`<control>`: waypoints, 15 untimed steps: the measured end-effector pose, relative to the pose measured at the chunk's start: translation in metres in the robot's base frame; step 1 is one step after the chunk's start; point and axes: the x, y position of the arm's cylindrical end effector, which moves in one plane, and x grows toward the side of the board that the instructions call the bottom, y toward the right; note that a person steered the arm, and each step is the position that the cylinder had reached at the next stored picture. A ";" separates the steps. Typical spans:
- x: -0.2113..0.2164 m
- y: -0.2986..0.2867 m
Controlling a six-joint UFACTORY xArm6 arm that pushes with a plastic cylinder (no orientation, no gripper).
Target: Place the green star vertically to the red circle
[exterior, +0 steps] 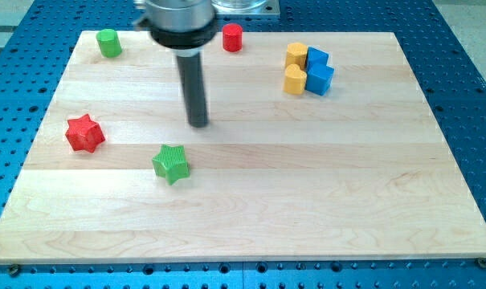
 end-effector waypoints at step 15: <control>0.009 -0.096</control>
